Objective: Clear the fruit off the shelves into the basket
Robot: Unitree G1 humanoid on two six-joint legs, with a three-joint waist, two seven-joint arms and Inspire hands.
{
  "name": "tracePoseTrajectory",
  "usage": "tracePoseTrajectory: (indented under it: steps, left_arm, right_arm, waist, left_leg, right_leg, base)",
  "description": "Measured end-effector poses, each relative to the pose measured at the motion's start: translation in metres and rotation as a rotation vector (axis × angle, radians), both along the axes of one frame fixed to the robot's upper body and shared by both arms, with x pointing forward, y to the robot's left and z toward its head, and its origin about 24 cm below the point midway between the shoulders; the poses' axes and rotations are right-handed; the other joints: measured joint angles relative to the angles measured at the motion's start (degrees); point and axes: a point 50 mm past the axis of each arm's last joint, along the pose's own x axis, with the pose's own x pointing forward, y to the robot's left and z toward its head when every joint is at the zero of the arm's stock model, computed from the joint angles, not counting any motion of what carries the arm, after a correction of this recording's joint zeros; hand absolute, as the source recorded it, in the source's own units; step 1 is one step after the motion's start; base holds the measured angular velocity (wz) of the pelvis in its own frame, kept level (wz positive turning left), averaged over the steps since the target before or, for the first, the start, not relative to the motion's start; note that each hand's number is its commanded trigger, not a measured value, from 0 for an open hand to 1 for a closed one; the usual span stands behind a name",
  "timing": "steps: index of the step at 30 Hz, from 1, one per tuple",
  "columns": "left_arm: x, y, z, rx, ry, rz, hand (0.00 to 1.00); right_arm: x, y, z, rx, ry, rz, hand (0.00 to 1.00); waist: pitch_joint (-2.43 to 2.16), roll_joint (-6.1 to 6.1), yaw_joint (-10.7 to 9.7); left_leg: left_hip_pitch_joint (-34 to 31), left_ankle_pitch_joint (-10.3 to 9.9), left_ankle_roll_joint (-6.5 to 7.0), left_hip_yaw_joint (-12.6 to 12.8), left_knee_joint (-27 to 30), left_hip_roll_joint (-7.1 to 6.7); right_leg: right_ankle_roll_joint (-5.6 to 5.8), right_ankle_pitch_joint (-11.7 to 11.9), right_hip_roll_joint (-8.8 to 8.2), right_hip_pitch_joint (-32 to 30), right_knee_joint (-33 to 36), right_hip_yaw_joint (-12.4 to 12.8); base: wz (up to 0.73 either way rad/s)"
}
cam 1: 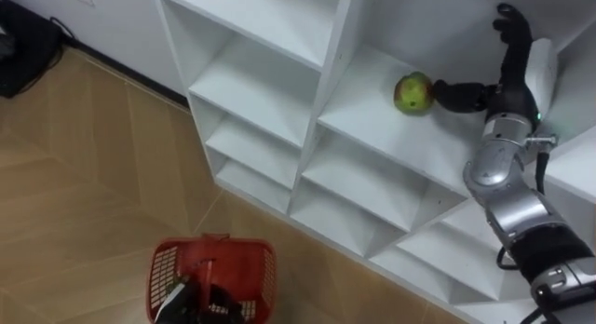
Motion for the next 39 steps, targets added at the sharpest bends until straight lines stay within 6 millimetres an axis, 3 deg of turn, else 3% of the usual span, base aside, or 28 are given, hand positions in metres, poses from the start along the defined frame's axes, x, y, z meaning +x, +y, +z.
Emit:
tracePoseTrajectory:
  steps: [12, 21, 27, 39]
  left_arm:
    - [-0.001, -0.002, -0.001, -0.010, 0.010, -0.005, 1.00]
    - [-0.001, -0.004, -0.005, -0.016, 0.030, 0.013, 1.00]
    - [0.001, -0.007, -0.005, -0.018, 0.032, -0.002, 1.00]
    - [0.006, -0.008, -0.004, -0.012, 0.021, -0.024, 1.00]
  right_arm:
    - [0.001, 0.007, 0.021, 0.024, -0.139, -0.007, 0.00]
    - [0.001, 0.016, 0.036, 0.045, -0.220, 0.025, 0.00]
    - [0.001, 0.022, 0.037, 0.077, -0.233, 0.034, 0.00]
    - [0.004, 0.027, 0.034, 0.218, -0.179, 0.152, 0.00]
  waist:
    - [0.01, 0.02, -0.2]
    - [-0.06, 0.24, -1.5]
    - [-0.32, 0.73, -1.6]
    - [-0.31, 0.80, -1.6]
  left_leg:
    - [0.2, 0.0, -0.01, 0.6, 0.0, 0.06]
    - [0.0, 0.0, -0.02, 0.6, -0.3, 0.12]
    - [0.1, 0.0, -0.03, 0.6, -0.4, 0.13]
    - [1.1, 0.7, 0.04, 1.8, -2.0, 0.21]
  right_leg:
    - [-0.05, 0.0, 0.23, 0.0, 0.0, 1.0]
    - [-0.09, 0.1, 0.26, -0.2, -0.1, 1.0]
    - [-0.09, 0.1, 0.23, -0.2, -0.2, 1.0]
    - [-0.08, 0.0, -0.06, -0.5, 0.3, 2.3]
  base:
    - [-0.02]
    - [0.00]
    - [0.00]
    - [-0.04]
